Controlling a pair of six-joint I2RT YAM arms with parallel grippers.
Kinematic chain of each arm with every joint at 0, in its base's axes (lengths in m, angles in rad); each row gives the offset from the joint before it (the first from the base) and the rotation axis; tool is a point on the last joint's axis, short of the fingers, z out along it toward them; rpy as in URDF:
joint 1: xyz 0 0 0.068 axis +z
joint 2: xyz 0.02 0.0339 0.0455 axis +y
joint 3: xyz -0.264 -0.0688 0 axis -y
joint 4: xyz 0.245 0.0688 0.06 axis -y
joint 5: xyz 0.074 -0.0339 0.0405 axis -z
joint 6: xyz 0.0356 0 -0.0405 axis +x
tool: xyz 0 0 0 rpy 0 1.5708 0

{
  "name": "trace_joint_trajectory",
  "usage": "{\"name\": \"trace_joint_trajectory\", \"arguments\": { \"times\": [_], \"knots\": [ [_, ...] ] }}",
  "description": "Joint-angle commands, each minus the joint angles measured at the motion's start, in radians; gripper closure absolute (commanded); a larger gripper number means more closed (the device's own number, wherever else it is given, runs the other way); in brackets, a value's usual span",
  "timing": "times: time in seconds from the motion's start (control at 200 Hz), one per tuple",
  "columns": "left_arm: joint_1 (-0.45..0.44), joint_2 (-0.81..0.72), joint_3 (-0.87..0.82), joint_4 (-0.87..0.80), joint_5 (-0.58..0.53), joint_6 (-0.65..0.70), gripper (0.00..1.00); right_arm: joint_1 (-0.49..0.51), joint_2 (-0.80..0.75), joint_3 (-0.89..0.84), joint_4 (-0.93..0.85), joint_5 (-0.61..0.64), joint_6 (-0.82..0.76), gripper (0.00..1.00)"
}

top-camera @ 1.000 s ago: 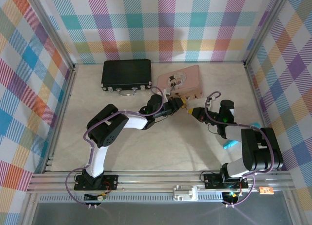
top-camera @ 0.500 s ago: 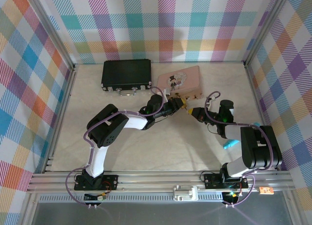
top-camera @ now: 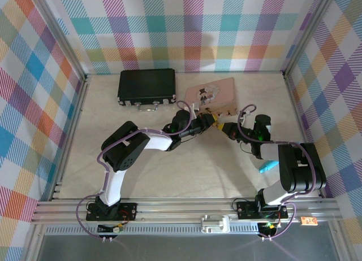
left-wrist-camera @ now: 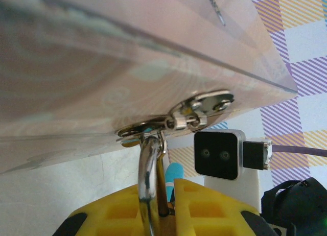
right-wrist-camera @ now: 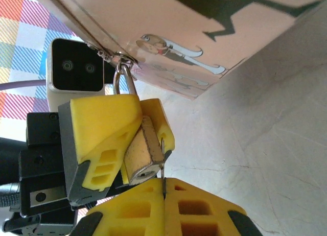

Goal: Unlock a padlock with a key

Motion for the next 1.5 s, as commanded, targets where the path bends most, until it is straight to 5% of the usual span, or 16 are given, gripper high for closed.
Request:
{"name": "trace_joint_trajectory", "arguments": {
  "times": [0.0, 0.185, 0.45, 0.795, 1.11, 1.495],
  "knots": [
    [-0.027, -0.014, 0.02, 0.123, 0.039, -0.017, 1.0, -0.002, 0.01, 0.018, 0.091, 0.025, 0.097, 1.0],
    [-0.044, -0.025, 0.006, 0.145, 0.033, -0.032, 1.0, -0.001, 0.046, -0.001, 0.247, 0.046, 0.238, 1.0],
    [-0.05, -0.03, 0.016, 0.131, 0.039, -0.025, 1.0, 0.002, -0.018, 0.009, 0.132, 0.046, 0.248, 1.0],
    [-0.03, -0.073, -0.006, 0.043, -0.106, 0.053, 1.0, -0.037, -0.207, 0.093, -0.434, 0.014, -0.12, 1.0],
    [-0.03, -0.065, -0.01, 0.094, -0.126, 0.029, 1.0, -0.046, -0.151, 0.087, -0.354, -0.052, -0.08, 1.0],
    [-0.017, -0.044, 0.006, 0.101, -0.13, 0.01, 1.0, -0.055, -0.253, 0.056, -0.413, -0.022, -0.107, 1.0]
  ]
}}
